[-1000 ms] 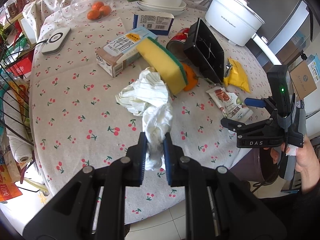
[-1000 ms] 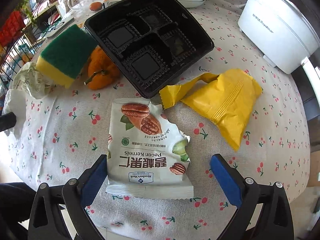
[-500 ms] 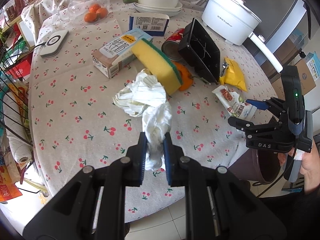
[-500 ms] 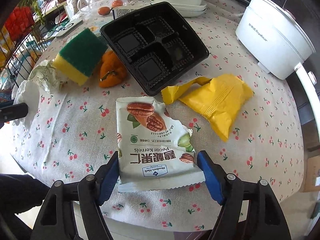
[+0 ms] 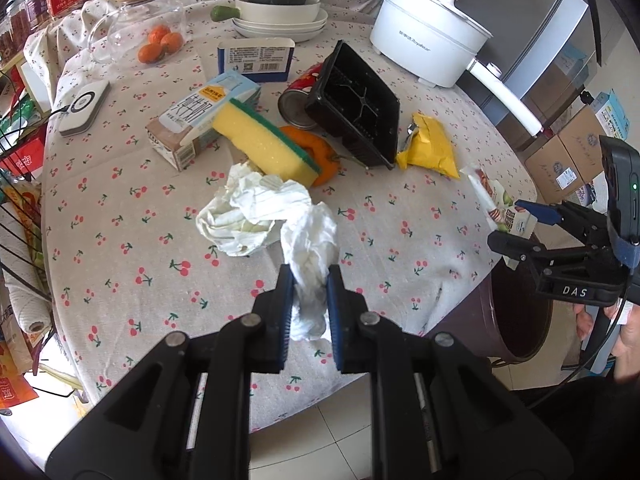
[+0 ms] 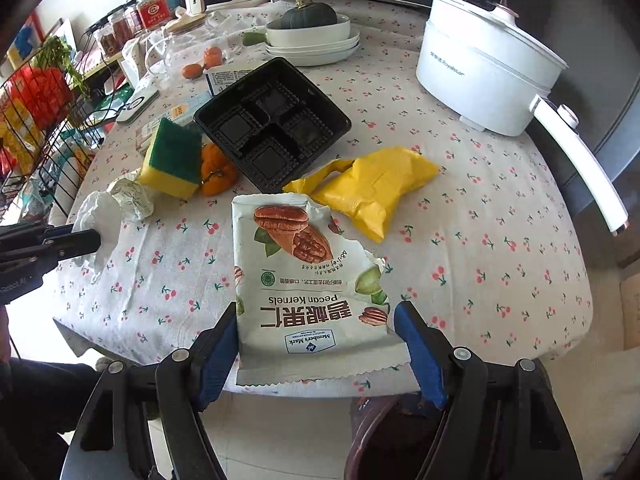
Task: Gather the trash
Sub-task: 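Carry the white tissue with the left tool while the right tool carries the pecan bag to the bin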
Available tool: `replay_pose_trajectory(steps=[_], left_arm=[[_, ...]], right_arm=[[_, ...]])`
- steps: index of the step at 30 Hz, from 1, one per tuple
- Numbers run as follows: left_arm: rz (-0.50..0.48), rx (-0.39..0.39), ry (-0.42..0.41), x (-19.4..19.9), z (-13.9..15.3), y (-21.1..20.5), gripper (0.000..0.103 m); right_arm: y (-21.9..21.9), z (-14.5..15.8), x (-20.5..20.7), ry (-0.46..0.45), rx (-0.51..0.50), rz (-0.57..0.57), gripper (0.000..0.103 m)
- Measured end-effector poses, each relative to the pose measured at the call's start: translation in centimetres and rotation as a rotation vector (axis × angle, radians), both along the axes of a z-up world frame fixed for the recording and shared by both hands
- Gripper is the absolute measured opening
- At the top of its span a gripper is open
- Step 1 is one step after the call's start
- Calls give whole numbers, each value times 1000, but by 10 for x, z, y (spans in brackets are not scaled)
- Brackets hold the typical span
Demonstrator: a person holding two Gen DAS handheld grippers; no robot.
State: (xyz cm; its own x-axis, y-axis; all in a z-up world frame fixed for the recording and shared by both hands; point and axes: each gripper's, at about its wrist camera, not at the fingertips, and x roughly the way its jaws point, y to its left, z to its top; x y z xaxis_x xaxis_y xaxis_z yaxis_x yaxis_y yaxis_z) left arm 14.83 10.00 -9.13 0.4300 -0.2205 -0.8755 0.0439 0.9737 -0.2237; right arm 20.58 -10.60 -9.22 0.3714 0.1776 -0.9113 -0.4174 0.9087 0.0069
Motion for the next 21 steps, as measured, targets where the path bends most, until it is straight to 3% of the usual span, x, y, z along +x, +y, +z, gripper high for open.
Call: replay_pose_trajectory(steps=[9, 21], left_arm=[[-94, -30, -29, -5, 10, -46, 17], [-263, -58, -44, -11, 11, -131, 17]], right_arm=[[-63, 15, -26, -6, 41, -112, 77], [-150, 9, -70, 21, 52, -274, 77]])
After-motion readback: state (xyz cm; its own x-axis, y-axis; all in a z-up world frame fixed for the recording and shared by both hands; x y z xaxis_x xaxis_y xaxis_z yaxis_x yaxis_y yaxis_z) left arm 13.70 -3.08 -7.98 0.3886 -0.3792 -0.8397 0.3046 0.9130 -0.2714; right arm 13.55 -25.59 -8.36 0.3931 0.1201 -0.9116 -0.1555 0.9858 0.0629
